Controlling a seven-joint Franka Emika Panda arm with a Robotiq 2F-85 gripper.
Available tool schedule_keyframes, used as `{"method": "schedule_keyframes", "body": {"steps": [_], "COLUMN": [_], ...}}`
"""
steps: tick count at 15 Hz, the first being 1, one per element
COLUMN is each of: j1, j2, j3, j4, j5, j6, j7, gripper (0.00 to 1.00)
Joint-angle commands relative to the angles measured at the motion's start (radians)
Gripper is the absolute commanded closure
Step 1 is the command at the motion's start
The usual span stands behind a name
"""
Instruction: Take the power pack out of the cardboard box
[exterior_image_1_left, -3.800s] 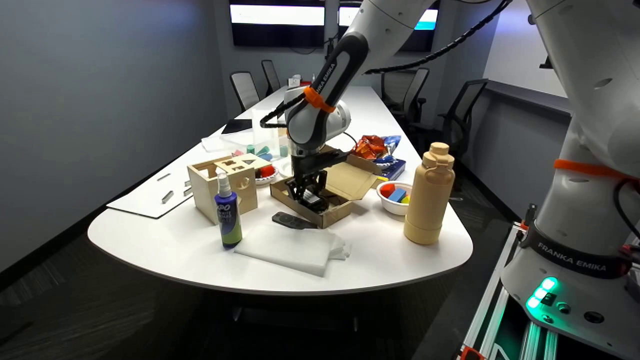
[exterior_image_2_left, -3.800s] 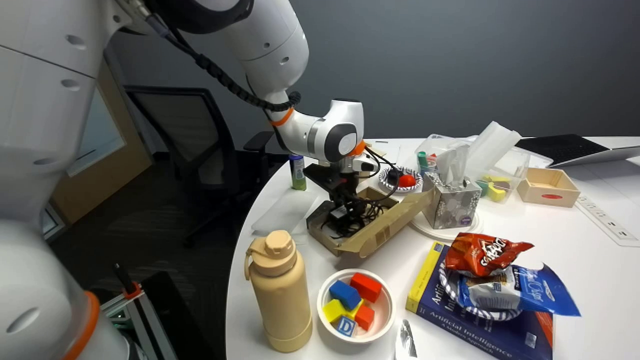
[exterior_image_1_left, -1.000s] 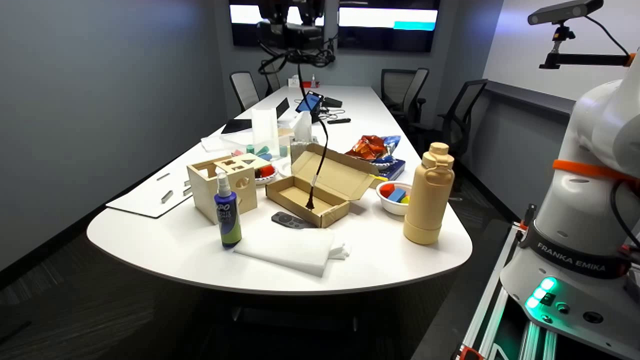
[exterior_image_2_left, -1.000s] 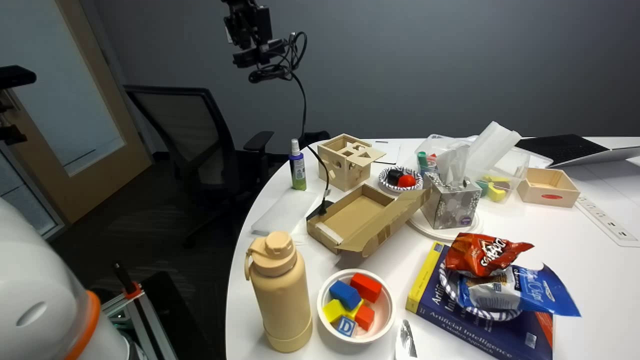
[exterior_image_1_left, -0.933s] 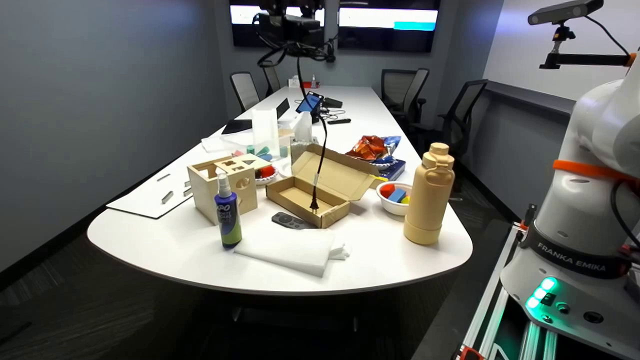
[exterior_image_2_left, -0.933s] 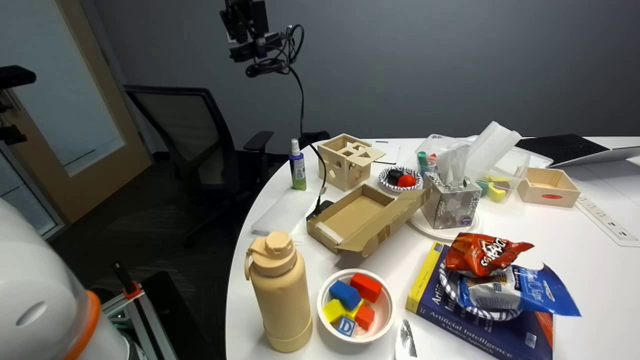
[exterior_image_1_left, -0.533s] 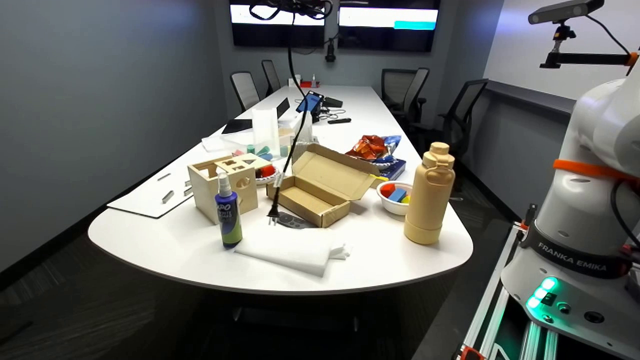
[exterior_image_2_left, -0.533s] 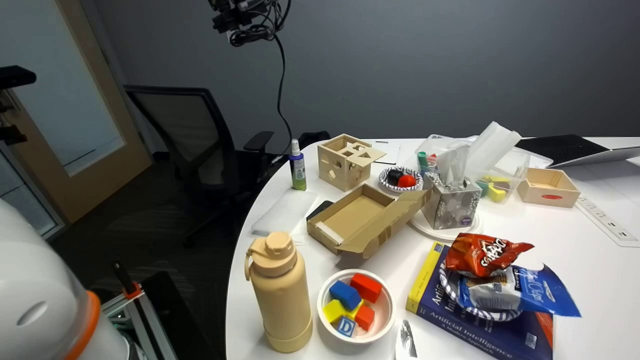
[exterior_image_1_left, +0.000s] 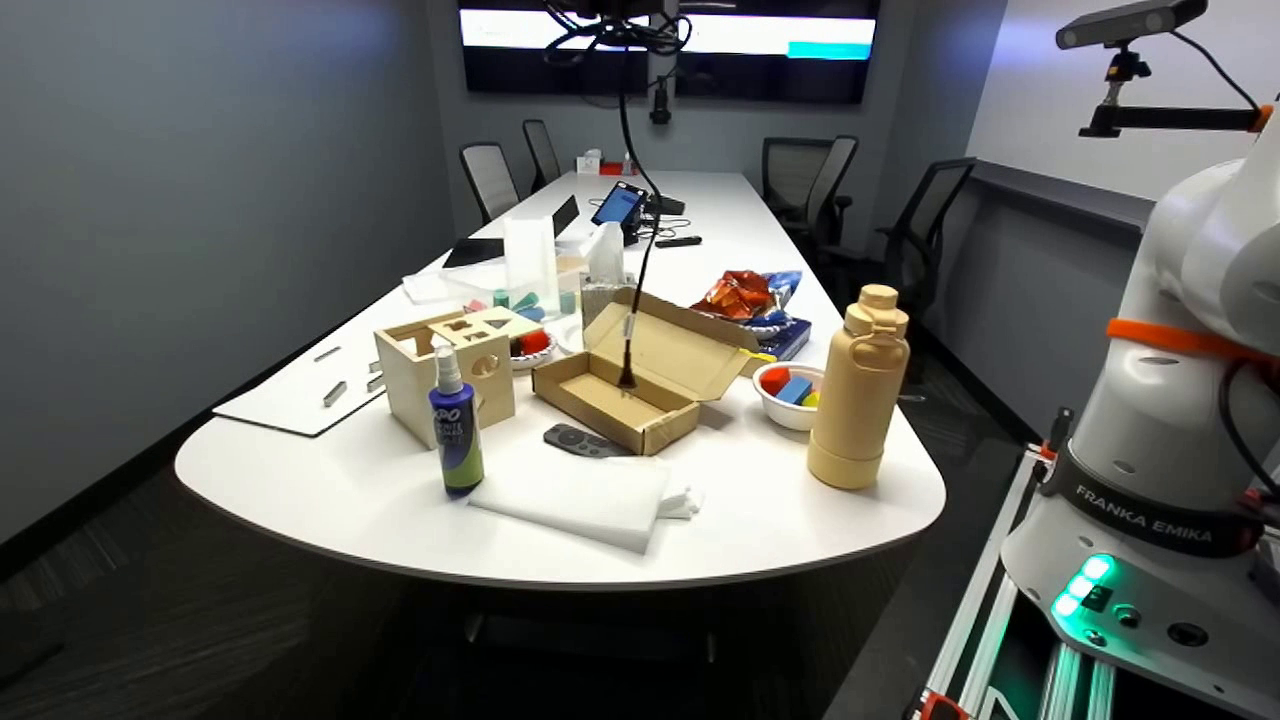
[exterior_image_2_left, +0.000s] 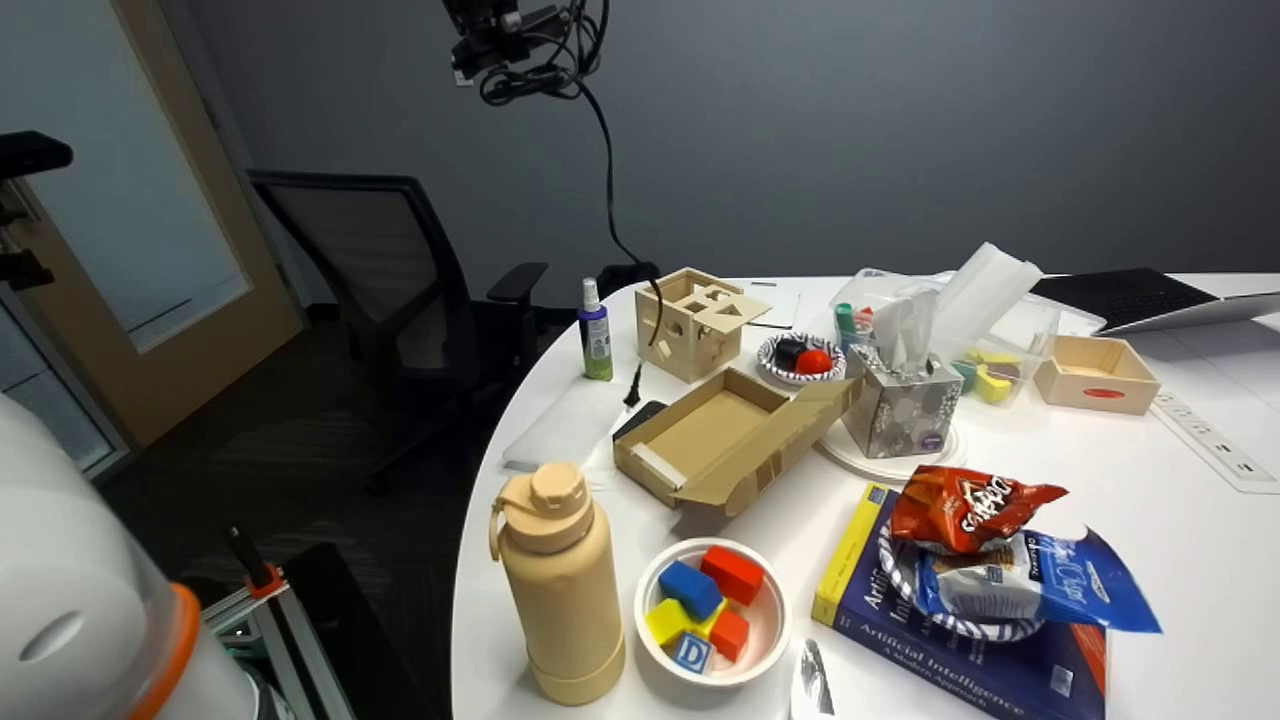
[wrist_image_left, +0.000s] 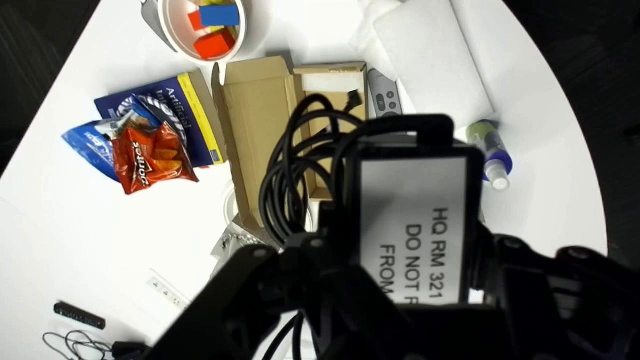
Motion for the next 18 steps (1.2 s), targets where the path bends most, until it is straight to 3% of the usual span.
{"method": "schedule_keyframes", "body": {"steps": [1, 10, 18], "j1": [0.004, -0.004, -0.036], "j2": [-0.003, -0.027, -0.027], "j3": [-0.011, -0.037, -0.137], "j4": [-0.021, -0.096, -0.263], "j5": [0.039, 0.085, 0.275], "j6": [-0.042, -0.098, -0.118], "j7": [0.018, 0.051, -0.023], "gripper": [0.69, 0.69, 0.69]}}
